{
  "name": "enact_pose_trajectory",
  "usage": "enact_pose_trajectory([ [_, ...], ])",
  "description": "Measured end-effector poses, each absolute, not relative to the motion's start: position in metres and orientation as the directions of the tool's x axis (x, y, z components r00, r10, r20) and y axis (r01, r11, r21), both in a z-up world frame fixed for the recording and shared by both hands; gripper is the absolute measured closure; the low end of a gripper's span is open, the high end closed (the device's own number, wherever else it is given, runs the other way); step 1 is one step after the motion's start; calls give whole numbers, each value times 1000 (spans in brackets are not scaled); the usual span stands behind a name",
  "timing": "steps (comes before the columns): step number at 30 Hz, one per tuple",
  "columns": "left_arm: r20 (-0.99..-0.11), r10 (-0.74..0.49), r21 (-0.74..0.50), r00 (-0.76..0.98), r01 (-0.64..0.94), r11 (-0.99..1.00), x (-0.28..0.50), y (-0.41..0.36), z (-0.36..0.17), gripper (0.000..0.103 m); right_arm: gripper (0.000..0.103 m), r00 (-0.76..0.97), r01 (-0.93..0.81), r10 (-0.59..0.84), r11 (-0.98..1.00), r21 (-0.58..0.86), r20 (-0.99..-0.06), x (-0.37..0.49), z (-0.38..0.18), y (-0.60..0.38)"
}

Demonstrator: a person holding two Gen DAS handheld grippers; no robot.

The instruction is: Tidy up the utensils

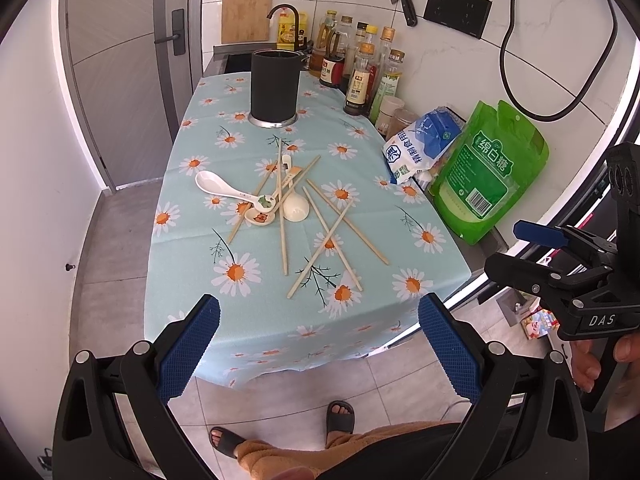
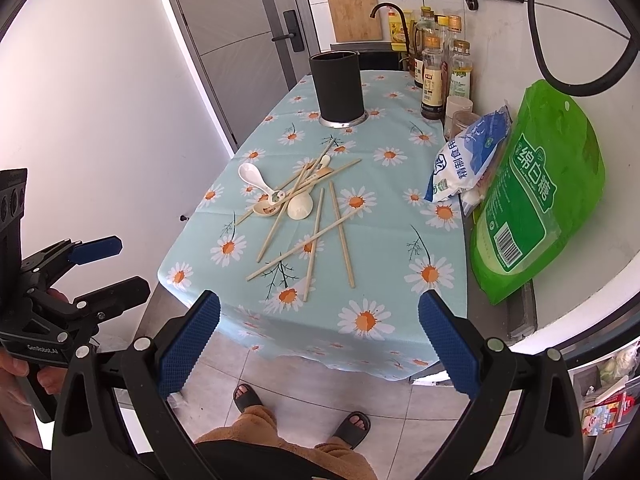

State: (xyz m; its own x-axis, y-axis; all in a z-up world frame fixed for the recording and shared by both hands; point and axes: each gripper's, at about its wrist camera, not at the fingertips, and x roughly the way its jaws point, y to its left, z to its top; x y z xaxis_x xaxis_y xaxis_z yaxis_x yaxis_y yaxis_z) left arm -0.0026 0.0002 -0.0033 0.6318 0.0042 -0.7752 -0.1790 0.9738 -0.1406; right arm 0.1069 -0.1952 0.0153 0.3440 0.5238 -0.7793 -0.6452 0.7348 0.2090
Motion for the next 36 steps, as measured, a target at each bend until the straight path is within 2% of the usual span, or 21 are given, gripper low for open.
enact_pose_trajectory([
  [17,-807,42,-127,589,-242,962,1,-3,-9,6,4,330,-644,526,733,221,-784,116,6,-202],
  [28,-848,60,-124,527,-307,944,13,3,-17,7,4,162,-567,579,717,405,-799,154,-20,-205],
  [36,-847,-10,-138,531,-202,970,42,10,-23,7,4,114,-477,571,749,459,-813,182,-33,-189],
])
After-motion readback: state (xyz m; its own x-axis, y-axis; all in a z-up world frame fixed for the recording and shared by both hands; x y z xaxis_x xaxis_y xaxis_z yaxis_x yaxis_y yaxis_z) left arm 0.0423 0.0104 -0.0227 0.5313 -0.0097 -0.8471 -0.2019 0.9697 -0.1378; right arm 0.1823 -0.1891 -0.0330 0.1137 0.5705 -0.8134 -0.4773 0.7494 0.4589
